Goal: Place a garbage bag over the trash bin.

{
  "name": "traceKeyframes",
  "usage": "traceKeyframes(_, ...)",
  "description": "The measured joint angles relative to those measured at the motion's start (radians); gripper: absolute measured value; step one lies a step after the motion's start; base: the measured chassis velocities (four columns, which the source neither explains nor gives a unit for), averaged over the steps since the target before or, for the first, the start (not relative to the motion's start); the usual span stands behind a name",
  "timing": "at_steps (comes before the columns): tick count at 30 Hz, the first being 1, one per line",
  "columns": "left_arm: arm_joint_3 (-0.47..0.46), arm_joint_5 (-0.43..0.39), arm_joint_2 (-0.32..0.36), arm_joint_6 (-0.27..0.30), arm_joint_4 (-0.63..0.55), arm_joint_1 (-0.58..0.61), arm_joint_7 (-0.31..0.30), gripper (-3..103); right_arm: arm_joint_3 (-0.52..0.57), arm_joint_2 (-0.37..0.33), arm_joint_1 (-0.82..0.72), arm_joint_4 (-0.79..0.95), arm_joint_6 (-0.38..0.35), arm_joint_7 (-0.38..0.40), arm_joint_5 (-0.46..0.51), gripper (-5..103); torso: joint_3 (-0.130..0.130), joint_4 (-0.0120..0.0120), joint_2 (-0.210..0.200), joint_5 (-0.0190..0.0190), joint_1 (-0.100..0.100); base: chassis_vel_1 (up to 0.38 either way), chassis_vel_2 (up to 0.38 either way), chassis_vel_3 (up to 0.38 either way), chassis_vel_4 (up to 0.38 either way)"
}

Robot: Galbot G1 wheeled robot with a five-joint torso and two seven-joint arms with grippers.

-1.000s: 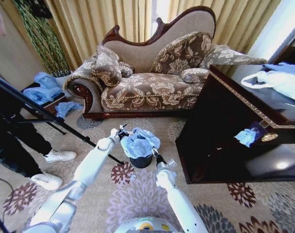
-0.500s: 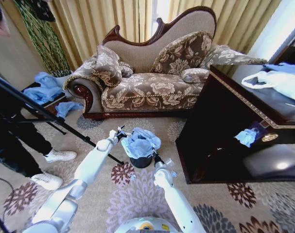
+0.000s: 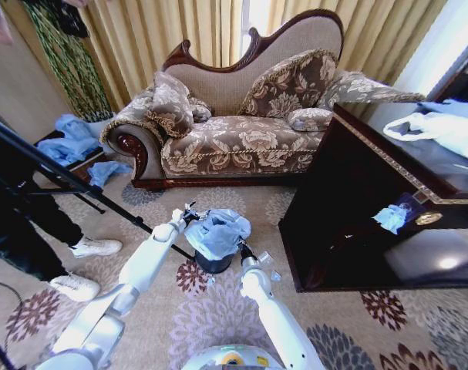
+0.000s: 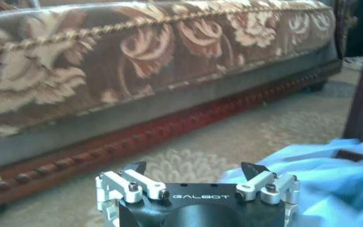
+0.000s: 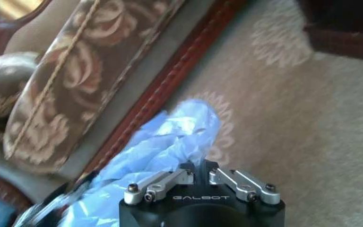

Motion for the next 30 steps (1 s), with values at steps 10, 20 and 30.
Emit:
traceKeyframes(10,-0.002,0.001,0.003,-0.006,0.006,0.003,-0.005,100,-0.017,-0.01,0.006,-0.01,0.027,-0.023,-0.085,4,0.0,0.0004,0.0,0.0002,0.0,0.0,0.0,0.0,0.0)
traceKeyframes(20,0.001,0.003,-0.004,-0.014,0.005,0.009,-0.015,100,0.002,-0.041,0.018,-0.056,0.049,-0.123,-0.188,4,0.0,0.0003,0.0,0.0002,0.0,0.0,0.0,0.0,0.0)
traceKeyframes(30,0.006,0.002,0.0,-0.016,0.011,0.006,-0.011,100,0.022,-0.096,0.014,-0.076,0.034,-0.16,-0.166,2,0.0,0.0,0.0,0.0003,0.0,0.0,0.0,0.0,0.0)
